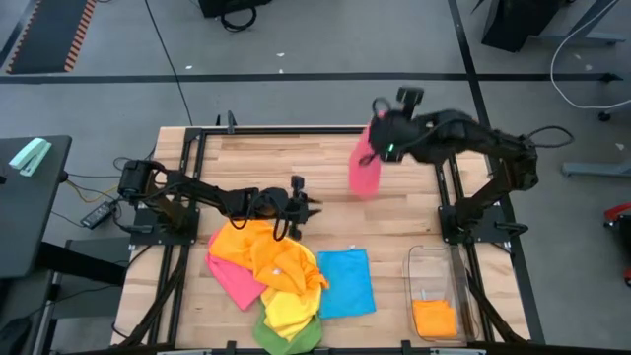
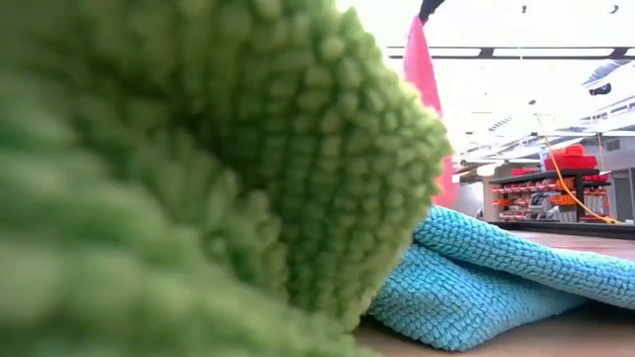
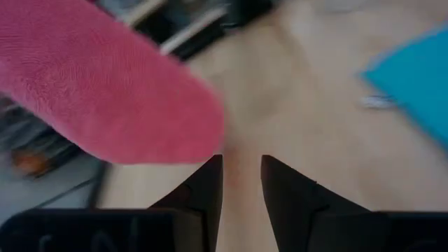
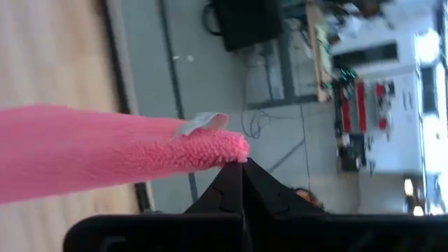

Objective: Fold microfiber towels
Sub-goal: Fold the pink towel

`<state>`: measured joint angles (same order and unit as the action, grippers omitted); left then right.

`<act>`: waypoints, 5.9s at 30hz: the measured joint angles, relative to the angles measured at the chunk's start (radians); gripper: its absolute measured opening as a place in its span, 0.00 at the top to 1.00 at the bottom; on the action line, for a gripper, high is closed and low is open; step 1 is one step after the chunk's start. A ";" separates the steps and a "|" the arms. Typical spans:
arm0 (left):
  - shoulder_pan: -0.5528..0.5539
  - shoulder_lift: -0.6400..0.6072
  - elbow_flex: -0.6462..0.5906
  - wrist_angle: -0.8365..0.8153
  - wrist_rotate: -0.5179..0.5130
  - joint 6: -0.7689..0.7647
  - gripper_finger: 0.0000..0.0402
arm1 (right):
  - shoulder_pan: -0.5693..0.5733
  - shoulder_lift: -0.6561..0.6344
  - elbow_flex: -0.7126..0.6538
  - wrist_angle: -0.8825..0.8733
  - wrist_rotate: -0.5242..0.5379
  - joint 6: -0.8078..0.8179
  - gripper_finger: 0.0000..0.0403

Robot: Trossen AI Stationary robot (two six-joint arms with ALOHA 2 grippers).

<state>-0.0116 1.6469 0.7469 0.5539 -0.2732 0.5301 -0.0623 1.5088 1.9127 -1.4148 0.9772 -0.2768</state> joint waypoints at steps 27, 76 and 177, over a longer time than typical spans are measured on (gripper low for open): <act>0.002 -0.006 0.002 -0.006 0.032 -0.125 0.73 | 0.282 -0.006 -0.917 0.878 -0.784 0.275 0.99; 0.003 0.003 0.002 0.035 0.121 -0.152 0.73 | -0.024 0.262 -0.942 1.305 -0.646 0.113 0.54; -0.009 0.419 0.454 -0.295 0.235 -0.470 0.72 | 0.020 -0.160 -1.100 0.719 -0.948 0.356 0.90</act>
<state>-0.0207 2.0661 1.2006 0.2590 -0.0381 0.0598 -0.0425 1.3486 0.8130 -0.6962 0.0296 0.0795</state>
